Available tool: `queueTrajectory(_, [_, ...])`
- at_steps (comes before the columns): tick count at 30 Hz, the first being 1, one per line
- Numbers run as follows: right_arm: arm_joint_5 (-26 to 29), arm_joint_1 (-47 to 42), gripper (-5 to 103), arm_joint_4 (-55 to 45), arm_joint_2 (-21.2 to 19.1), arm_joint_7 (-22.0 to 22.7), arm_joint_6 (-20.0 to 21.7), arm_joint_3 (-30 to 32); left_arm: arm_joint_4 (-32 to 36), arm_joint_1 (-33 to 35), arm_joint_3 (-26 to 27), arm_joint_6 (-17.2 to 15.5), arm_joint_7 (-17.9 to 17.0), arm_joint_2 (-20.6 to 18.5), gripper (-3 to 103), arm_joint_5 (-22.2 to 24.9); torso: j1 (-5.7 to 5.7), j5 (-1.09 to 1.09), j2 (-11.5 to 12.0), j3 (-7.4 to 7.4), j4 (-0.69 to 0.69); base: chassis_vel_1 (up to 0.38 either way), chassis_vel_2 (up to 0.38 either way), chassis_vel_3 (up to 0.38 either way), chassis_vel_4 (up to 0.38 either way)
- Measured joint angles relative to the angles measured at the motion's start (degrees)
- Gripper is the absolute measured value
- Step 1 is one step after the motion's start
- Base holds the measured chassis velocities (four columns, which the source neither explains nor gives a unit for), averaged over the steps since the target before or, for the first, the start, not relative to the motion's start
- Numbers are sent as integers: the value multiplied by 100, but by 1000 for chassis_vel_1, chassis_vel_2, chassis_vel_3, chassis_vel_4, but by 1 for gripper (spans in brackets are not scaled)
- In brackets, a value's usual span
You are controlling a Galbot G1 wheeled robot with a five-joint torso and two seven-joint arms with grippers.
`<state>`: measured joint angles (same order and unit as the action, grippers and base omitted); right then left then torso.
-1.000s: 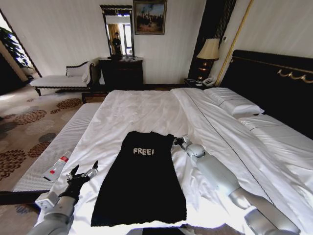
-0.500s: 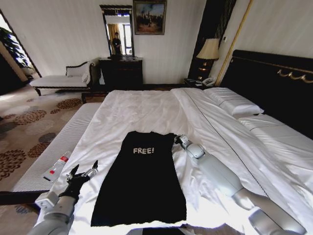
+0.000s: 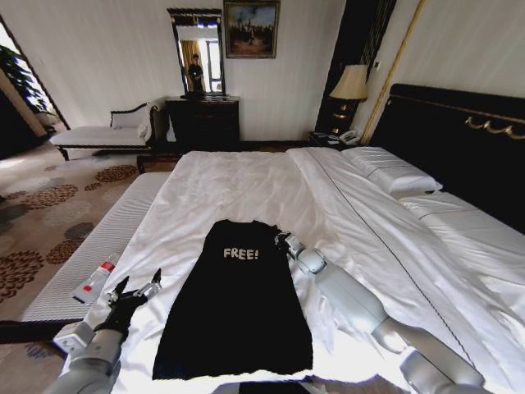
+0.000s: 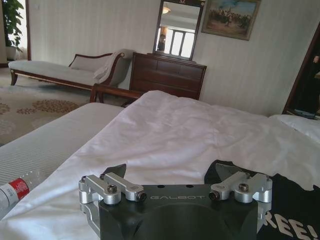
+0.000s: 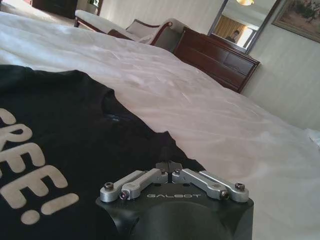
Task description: Fold the clothes on the bed.
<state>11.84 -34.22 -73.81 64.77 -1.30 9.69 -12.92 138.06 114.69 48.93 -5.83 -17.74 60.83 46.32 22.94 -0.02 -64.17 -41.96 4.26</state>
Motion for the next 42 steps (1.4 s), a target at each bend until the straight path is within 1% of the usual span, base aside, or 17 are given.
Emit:
queueTrajectory(5, [-22,-16,0,341,356,97,-230,-49,-7,-3,0,3,6,3,100,5,0,1,0,0,-3,0,0,0,0])
queueTrajectory(8, [-33,-14,-2,488,373,104,-306,-14,-11,-9,0,3,7,1,100,14,0,1,0,0,-2,0,0,0,0])
queueTrajectory(11, [103,-107,14,291,127,-11,-410,67,-40,-20,-10,6,14,2,100,17,0,2,1,0,1,0,0,0,0])
queueTrajectory(12, [103,-107,14,291,127,-11,-410,67,-40,-20,-10,6,14,2,100,17,0,2,1,0,1,0,0,0,0])
queueTrajectory(15, [355,-447,30,-372,-236,-248,-579,221,-58,-77,-99,6,8,-4,100,-7,0,1,0,0,1,0,0,0,0])
queueTrajectory(16, [355,-447,30,-372,-236,-248,-579,221,-58,-77,-99,6,8,-4,100,-7,0,1,0,0,1,0,0,0,0])
queueTrajectory(20, [1073,-885,46,-1004,-459,-394,-588,635,-70,-150,-210,-8,-35,-53,100,-28,0,2,0,0,1,0,0,0,0])
queueTrajectory(21, [1073,-885,46,-1004,-459,-394,-588,635,-70,-150,-210,-8,-35,-53,100,-28,0,2,0,0,1,0,0,0,0])
queueTrajectory(24, [1798,-881,63,-884,-459,-207,-294,1003,-66,-140,-227,-15,-47,-65,100,-46,0,2,0,0,0,0,0,0,0])
queueTrajectory(26, [1932,-842,63,-813,-460,-170,-238,1043,-62,-131,-227,-15,-48,-65,100,-51,0,2,0,0,0,0,0,0,0])
queueTrajectory(28, [2511,-680,73,-615,-483,-49,1,1150,-41,-100,-227,-15,-48,-58,100,-69,0,1,0,0,-1,0,0,0,0])
queueTrajectory(29, [3035,-559,79,-512,-498,14,214,1186,-29,-75,-225,-16,-47,-54,100,-89,0,1,0,0,-1,0,0,0,0])
queueTrajectory(30, [3035,-559,79,-512,-498,14,214,1186,-29,-75,-225,-16,-47,-54,100,-89,0,1,0,0,-1,0,0,0,0])
queueTrajectory(34, [4310,-266,98,-319,-481,88,810,1198,2,-59,-233,-17,-47,-54,100,-121,0,1,0,0,-1,0,0,0,0])
queueTrajectory(35, [4310,-266,98,-319,-481,88,810,1198,2,-59,-233,-17,-47,-54,100,-121,0,1,0,0,-1,0,0,0,0])
queueTrajectory(38, [5009,-75,101,-181,-430,98,1185,1098,22,-34,-244,-20,-48,-35,100,-156,0,0,0,0,0,0,0,0,0])
queueTrajectory(42, [5091,76,99,72,-335,87,1245,815,30,17,-246,-20,-47,0,100,-217,0,1,0,0,-1,0,0,0,0])
